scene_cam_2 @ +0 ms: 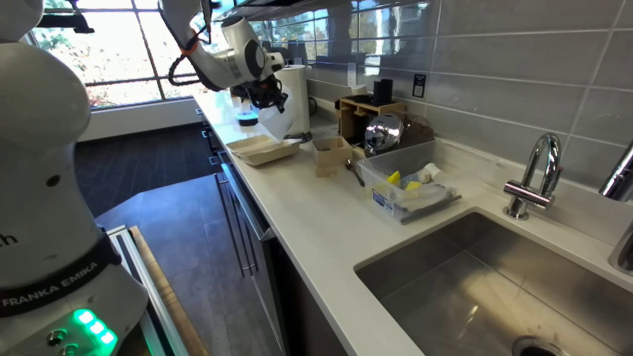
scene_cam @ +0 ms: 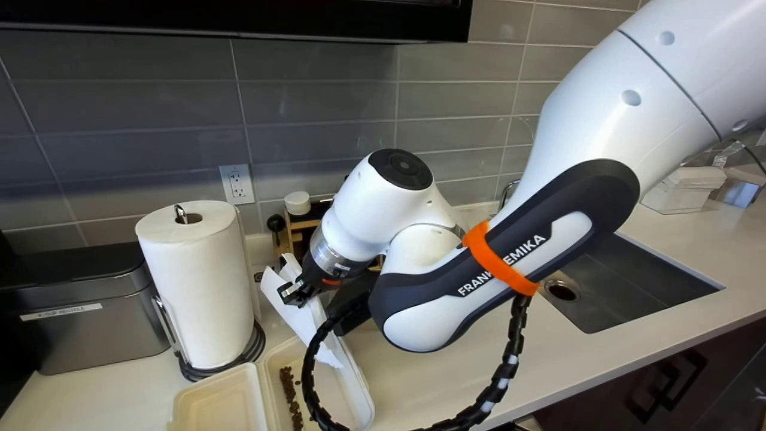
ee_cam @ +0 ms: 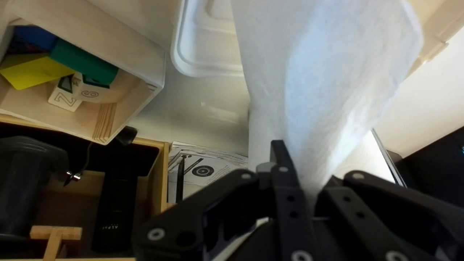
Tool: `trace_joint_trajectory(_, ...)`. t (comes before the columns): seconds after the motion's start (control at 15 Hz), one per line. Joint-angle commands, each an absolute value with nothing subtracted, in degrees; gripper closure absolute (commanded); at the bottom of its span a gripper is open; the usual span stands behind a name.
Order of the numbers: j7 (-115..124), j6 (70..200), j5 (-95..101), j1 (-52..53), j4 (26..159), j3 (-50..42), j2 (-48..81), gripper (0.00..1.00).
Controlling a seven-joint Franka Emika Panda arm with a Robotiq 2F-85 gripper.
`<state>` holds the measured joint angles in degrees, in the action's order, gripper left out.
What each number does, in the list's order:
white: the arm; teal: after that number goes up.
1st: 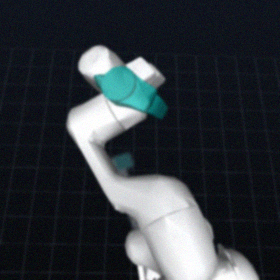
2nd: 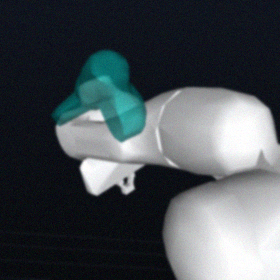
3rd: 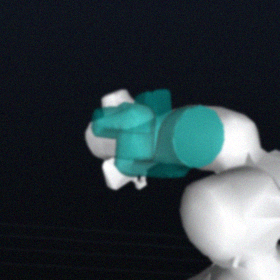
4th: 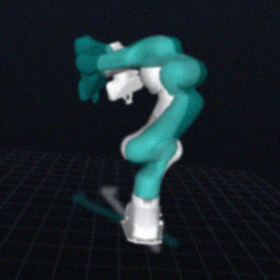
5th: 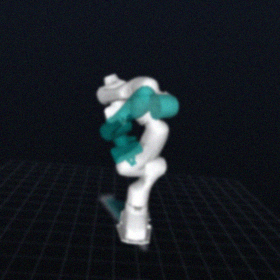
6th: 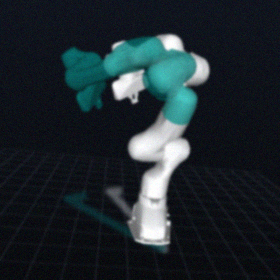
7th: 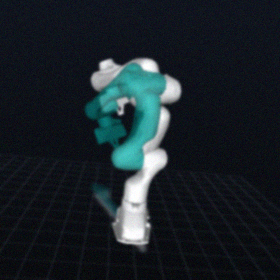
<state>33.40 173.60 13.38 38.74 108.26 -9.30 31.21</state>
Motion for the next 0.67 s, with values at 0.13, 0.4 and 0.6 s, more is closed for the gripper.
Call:
trace_joint_trajectory(0.13,38.11,182.18,13.84,44.37,111.07,-15.73,31.95,1.0)
trace_joint_trajectory(0.4,40.4,187.88,13.01,50.59,111.69,-23.46,33.65,1.0)
trace_joint_trajectory(0.6,41.44,191.04,11.6,55.33,112.5,-29.03,35.09,1.0)
